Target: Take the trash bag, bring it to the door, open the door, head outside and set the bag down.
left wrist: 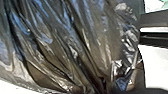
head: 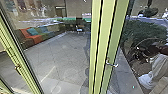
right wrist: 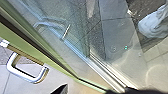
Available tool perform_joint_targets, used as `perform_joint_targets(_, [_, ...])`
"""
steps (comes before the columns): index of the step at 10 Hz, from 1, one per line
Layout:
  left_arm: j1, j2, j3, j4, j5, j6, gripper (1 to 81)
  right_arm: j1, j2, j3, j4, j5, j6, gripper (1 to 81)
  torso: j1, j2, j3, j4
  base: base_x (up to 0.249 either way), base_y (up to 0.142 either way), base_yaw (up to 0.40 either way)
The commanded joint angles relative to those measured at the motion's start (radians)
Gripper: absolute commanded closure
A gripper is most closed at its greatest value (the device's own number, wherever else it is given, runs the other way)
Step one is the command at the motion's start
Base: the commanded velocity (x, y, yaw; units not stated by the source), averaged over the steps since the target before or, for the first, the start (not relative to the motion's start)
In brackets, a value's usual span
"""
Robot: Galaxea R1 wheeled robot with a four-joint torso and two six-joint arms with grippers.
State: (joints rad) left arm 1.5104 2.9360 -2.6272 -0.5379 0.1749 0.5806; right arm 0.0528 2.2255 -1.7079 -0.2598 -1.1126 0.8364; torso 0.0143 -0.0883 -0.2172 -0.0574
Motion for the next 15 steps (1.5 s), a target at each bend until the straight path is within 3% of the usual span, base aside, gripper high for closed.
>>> perform_joint_targets(1, [-0.026, -0.001, 0.004, -0.004, 0.090, 0.010, 81.1, 0.213, -0.067, 0.116, -0.230, -0.124, -0.025, 1.0, 0.000, 0.000, 0.000, 0.000, 0.000, 0.000, 0.000])
perform_joint_targets(4, [-0.026, 0.005, 0.004, -0.004, 0.090, 0.010, 81.1, 0.209, -0.064, 0.208, -0.477, -0.194, -0.022, 1.0, 0.000, 0.000, 0.000, 0.000, 0.000, 0.000, 0.000])
perform_joint_targets(9, [-0.026, 0.017, 0.004, -0.007, 0.090, 0.005, 81.1, 0.164, -0.105, 0.312, -0.883, -0.205, -0.043, 1.0, 0.000, 0.000, 0.000, 0.000, 0.000, 0.000, 0.000])
perform_joint_targets(12, [-0.029, 0.020, 0.004, -0.007, 0.089, 0.004, 81.1, 0.100, -0.137, 0.300, -1.044, -0.195, -0.066, 1.0, -0.001, 0.000, 0.000, 0.000, 0.000, 0.000, 0.000])
perform_joint_targets(15, [-0.028, 0.023, 0.003, -0.011, 0.090, -0.005, 81.1, 0.071, -0.145, 0.209, -1.121, -0.139, -0.086, 1.0, -0.002, 0.000, 0.000, 0.000, 0.000, 0.000, 0.000])
